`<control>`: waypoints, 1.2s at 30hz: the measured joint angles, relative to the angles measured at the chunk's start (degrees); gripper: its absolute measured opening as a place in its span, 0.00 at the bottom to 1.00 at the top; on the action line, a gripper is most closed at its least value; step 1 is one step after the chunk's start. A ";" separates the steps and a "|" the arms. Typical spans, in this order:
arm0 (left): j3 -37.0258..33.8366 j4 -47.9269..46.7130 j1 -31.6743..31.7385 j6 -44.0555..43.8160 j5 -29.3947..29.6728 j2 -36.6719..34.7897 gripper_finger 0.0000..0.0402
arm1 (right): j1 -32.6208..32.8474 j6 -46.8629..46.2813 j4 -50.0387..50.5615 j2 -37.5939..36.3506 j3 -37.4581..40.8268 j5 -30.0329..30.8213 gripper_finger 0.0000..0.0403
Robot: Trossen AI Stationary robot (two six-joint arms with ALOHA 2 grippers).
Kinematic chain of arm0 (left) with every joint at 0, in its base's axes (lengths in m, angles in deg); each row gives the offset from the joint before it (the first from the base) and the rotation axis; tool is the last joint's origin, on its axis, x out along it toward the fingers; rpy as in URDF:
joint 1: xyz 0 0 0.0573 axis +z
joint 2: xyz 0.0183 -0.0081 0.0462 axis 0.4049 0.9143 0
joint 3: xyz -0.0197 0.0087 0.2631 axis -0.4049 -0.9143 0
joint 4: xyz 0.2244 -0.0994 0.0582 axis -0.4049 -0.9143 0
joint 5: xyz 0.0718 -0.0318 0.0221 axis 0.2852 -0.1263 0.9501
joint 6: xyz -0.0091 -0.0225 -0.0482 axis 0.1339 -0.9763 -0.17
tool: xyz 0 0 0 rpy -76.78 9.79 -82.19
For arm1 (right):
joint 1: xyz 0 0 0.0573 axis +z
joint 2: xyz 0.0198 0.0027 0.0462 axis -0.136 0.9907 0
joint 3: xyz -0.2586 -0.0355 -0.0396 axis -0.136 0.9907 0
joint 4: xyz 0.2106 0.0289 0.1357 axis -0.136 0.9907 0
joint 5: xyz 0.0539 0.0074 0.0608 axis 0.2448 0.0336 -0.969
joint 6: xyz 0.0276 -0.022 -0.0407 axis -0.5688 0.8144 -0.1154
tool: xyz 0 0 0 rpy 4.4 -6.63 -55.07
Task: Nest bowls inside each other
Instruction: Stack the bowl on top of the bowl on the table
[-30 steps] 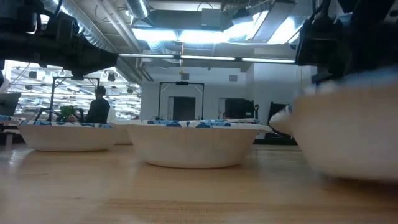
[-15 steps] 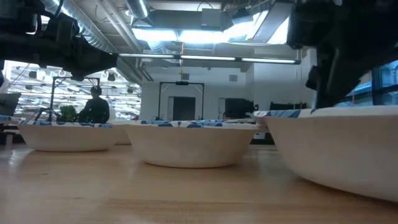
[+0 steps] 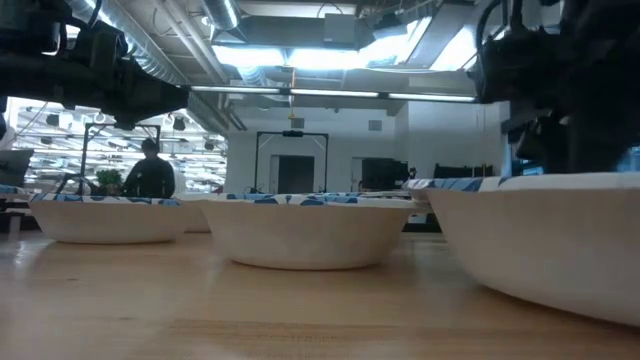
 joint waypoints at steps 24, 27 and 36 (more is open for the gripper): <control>0.00 0.00 0.02 0.00 0.02 0.00 0.31 | -0.26 -2.46 -2.56 5.29 0.00 -7.79 0.03; 0.01 0.00 0.00 0.00 0.02 -0.01 0.31 | -1.07 -2.45 -2.13 4.77 0.00 -7.82 0.02; 0.02 0.02 -0.01 0.00 0.02 -0.02 0.31 | -6.11 -0.37 2.90 -2.99 0.00 -7.40 0.01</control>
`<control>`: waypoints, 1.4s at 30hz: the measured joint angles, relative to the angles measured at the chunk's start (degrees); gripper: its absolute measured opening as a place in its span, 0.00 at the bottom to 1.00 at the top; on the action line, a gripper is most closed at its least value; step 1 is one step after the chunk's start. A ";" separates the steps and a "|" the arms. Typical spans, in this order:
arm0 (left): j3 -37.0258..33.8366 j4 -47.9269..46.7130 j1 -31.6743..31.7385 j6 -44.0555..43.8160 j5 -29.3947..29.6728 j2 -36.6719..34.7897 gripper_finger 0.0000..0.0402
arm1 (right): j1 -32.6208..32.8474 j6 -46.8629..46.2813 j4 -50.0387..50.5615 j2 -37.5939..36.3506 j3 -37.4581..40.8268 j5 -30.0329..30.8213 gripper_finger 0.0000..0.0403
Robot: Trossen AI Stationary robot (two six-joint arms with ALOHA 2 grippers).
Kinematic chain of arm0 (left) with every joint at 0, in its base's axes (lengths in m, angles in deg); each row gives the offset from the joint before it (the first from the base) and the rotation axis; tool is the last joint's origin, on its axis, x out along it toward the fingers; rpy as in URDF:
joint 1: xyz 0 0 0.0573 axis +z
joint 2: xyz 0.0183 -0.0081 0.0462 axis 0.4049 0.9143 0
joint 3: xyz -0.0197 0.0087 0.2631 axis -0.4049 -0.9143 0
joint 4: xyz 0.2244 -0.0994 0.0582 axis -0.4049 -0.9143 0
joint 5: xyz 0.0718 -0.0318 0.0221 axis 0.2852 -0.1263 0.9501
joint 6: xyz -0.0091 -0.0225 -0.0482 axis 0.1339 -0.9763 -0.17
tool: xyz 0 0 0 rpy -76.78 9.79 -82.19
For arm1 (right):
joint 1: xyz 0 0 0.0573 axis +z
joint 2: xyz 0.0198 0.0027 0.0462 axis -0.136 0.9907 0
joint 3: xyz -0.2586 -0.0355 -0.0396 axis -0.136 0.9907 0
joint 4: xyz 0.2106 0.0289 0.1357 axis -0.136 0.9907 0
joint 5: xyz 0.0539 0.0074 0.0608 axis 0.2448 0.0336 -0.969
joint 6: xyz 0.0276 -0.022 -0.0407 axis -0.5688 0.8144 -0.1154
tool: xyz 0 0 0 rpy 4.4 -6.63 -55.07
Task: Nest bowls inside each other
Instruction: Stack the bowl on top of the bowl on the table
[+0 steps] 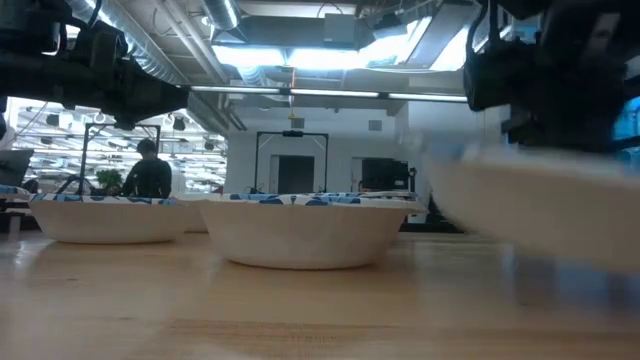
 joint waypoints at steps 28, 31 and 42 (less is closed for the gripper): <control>0.00 0.02 0.00 -0.04 1.53 0.00 0.31 | -34.11 16.19 -18.08 -6.14 0.00 7.91 0.01; -0.02 0.02 0.01 -0.07 2.19 0.01 0.31 | -35.64 16.65 -18.09 -4.24 0.00 5.71 0.01; -0.02 0.03 0.01 -0.20 2.39 0.02 0.31 | -37.51 19.75 -14.02 3.62 0.00 1.14 0.01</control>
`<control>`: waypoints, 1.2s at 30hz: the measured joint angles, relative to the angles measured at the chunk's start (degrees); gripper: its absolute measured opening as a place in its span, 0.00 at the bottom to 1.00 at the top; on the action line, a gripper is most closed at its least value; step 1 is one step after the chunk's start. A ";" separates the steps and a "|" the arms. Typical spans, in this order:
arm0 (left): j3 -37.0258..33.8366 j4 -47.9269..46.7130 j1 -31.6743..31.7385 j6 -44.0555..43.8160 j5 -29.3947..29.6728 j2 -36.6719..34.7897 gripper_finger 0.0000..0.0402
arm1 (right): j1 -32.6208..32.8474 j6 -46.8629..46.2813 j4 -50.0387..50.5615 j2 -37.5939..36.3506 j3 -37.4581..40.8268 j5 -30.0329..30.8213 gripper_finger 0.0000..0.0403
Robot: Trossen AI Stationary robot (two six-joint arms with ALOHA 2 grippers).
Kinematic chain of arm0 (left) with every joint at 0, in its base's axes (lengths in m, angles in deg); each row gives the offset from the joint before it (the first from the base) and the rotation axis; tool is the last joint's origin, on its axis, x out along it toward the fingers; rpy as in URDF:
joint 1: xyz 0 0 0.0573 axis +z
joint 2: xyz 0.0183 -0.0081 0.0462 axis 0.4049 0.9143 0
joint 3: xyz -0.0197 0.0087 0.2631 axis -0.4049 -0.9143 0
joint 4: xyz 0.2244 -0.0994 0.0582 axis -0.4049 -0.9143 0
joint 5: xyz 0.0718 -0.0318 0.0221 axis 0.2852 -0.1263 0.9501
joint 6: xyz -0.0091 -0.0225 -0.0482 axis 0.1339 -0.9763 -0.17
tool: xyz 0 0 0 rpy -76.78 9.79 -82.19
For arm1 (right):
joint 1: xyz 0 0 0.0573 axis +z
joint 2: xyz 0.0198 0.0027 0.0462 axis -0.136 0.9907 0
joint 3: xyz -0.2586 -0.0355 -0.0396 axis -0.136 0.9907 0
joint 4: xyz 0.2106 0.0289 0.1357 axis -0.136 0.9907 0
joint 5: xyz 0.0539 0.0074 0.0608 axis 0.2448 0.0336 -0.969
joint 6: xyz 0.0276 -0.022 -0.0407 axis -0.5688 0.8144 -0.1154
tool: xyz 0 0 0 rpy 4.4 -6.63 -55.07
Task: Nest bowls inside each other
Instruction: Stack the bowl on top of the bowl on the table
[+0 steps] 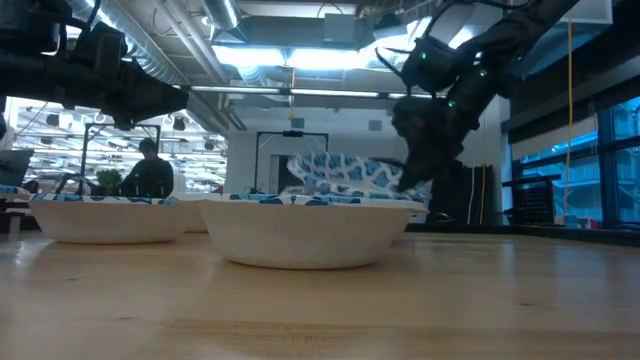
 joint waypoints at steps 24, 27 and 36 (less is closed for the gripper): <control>0.00 -0.03 0.00 0.61 1.08 0.00 0.31 | -3.36 10.05 12.56 0.04 -18.17 -2.57 0.39; 0.00 -0.03 0.01 0.61 1.08 0.00 0.31 | -3.62 11.49 15.65 0.04 -19.65 0.51 0.39; 0.00 -4.45 0.02 0.63 5.61 0.00 0.31 | -5.54 16.90 17.55 -0.69 -21.25 4.76 0.38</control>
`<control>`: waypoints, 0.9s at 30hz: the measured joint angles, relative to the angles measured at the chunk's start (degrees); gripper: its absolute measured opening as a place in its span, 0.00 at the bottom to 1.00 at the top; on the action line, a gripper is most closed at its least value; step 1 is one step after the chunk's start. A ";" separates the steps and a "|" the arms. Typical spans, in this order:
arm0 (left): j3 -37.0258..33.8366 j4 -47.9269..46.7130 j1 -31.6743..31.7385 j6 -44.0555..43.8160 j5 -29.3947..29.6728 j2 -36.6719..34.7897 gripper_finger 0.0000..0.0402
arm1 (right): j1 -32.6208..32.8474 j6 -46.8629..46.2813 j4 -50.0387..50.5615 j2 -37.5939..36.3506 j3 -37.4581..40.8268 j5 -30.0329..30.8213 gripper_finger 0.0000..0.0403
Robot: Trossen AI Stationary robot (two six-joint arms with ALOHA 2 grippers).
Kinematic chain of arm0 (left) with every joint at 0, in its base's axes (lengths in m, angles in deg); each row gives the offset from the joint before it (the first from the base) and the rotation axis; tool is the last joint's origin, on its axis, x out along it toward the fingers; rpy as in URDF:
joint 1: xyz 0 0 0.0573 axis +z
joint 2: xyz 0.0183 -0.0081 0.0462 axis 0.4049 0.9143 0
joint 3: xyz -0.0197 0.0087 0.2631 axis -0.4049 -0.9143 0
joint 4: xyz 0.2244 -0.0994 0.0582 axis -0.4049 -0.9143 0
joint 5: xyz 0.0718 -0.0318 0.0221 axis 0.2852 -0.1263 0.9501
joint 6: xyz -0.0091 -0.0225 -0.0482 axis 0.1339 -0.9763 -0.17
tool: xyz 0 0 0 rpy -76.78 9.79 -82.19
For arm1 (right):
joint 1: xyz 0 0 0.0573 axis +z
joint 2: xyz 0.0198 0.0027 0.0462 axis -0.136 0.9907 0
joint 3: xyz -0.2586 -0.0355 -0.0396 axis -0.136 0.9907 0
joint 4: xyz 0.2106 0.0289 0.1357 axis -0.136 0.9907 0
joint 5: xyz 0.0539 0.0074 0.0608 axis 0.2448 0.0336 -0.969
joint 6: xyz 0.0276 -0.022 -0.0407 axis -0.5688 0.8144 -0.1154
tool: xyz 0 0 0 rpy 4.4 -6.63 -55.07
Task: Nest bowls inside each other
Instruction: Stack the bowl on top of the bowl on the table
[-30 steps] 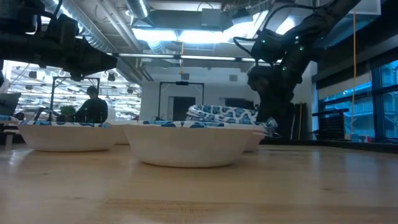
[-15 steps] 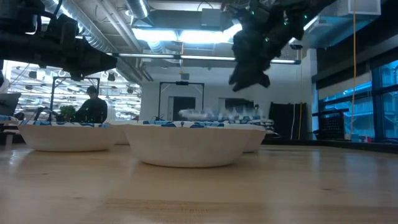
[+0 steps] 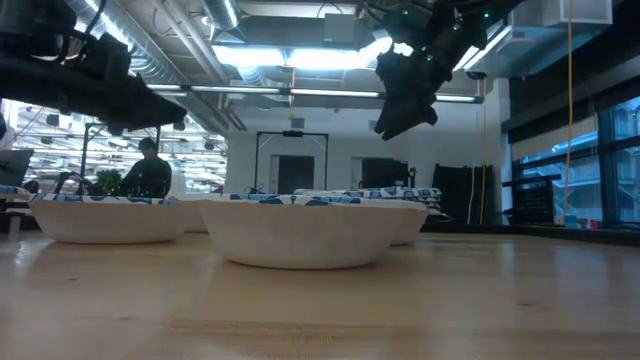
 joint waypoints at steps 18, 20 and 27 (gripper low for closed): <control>0.02 -1.11 0.39 2.80 -0.91 0.98 0.31 | -0.14 -0.25 -18.91 -28.99 18.06 0.09 0.38; 0.02 -1.05 0.90 2.68 -0.52 2.16 0.31 | -0.14 -2.13 -20.25 -31.39 20.40 0.13 0.38; 5.11 0.33 2.16 3.63 -0.57 8.37 0.31 | -0.14 -5.43 -20.81 -34.26 23.59 0.09 0.38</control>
